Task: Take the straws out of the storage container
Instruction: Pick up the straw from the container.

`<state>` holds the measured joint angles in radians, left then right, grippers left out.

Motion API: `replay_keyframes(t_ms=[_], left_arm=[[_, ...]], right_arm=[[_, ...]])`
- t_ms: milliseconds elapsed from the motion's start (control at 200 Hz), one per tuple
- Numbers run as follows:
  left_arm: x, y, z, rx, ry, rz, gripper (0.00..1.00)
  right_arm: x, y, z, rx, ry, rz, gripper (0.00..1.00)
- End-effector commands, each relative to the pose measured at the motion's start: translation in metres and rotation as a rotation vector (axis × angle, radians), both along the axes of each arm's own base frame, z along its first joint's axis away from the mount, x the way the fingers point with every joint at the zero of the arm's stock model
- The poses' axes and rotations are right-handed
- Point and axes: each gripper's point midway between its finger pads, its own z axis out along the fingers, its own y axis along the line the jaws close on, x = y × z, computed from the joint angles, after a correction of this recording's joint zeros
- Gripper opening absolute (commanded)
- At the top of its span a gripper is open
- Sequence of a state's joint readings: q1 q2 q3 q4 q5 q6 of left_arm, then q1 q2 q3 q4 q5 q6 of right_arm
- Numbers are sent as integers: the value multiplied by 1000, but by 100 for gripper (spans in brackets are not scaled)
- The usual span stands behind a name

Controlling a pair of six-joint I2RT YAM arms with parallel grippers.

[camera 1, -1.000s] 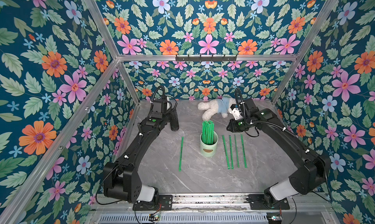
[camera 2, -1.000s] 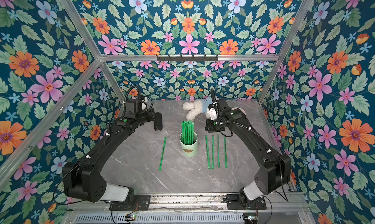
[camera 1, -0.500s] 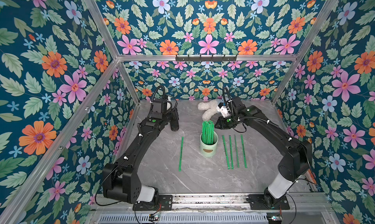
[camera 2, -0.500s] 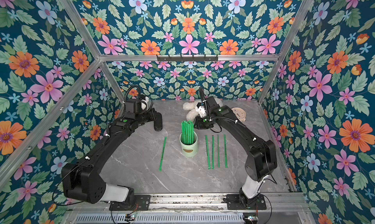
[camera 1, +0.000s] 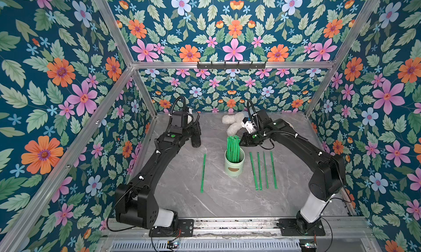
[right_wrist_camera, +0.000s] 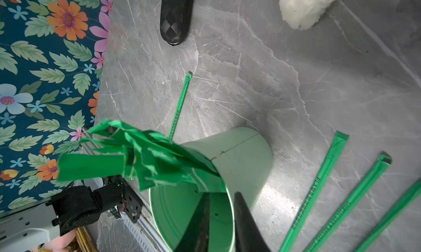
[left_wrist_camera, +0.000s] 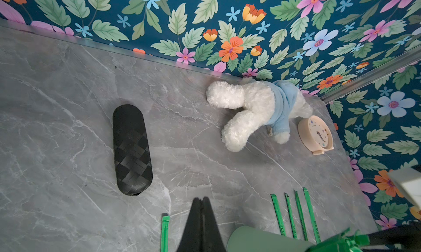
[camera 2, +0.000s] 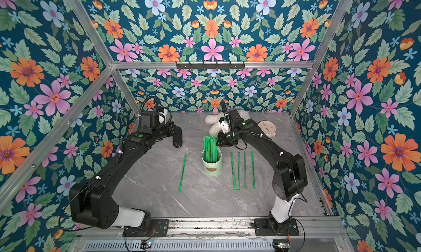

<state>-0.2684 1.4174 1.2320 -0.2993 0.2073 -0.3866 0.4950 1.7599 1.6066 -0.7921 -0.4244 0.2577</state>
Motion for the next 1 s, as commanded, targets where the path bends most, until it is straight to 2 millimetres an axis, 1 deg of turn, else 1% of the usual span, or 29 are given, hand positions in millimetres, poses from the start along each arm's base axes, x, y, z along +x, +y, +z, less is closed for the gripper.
replay_keyframes(t_ms=[0,455,925,995], left_arm=[[3,-1,4,-3,-19,-3,0],[4,-2,2,-2,-15,-5,0],[4,-2,-1,0,-7,-6,0],[4,-2,-1,0,-6,-7,0]], right_arm=[[-2,5,-1,11,6,16,23],[2,11,-10,4,22,24,24],[5,17,-11,-5,22,43,25],[5,17,-11,-7,24,44,21]])
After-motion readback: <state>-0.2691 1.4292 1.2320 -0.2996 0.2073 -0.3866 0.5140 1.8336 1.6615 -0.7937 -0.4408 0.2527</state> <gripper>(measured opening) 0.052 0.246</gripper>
